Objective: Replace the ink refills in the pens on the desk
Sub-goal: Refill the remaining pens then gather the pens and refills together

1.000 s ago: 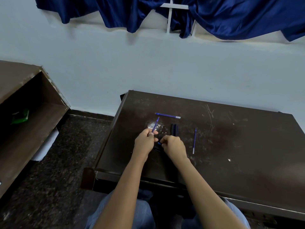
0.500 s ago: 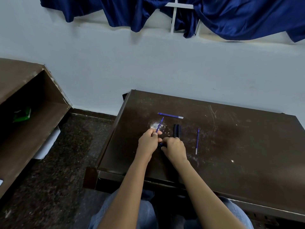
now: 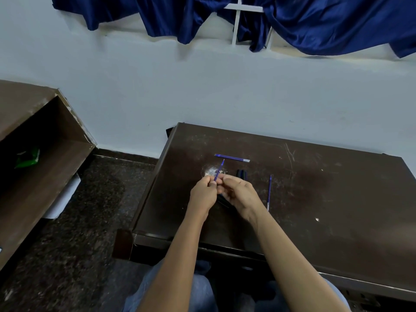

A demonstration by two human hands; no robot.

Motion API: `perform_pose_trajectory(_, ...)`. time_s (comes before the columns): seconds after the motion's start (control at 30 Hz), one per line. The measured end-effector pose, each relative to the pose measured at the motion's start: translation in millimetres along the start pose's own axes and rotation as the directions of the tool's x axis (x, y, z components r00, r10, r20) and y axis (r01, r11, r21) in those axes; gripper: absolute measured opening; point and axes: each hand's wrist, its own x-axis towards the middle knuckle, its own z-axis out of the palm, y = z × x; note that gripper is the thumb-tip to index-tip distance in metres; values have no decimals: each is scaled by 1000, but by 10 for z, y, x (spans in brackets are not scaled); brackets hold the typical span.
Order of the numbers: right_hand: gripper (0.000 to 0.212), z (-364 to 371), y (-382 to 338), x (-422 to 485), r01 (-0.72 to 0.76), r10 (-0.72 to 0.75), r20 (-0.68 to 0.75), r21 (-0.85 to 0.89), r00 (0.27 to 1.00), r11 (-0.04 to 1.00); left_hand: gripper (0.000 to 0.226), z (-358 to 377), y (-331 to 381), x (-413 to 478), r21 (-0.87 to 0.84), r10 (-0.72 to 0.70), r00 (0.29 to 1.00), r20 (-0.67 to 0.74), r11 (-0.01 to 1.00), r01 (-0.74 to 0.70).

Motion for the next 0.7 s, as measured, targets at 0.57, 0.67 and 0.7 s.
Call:
perform_pose_trajectory(0.57,23,-281,-832,1234,168,-431,-84,-840,899,516,24,75,27,-33,-32,35,999,22,999,-34)
perform_pose_trajectory(0.67,27,-345,-812,1408,133,-371,14,-946,928,295,25,100,18,-32,-15,55,998,16,998,-55)
perform_pose_trajectory(0.7,28,-351,-794,1443,119,-357,16,-956,934,267,26,104,17,-28,-11,57,998,15,998,-57)
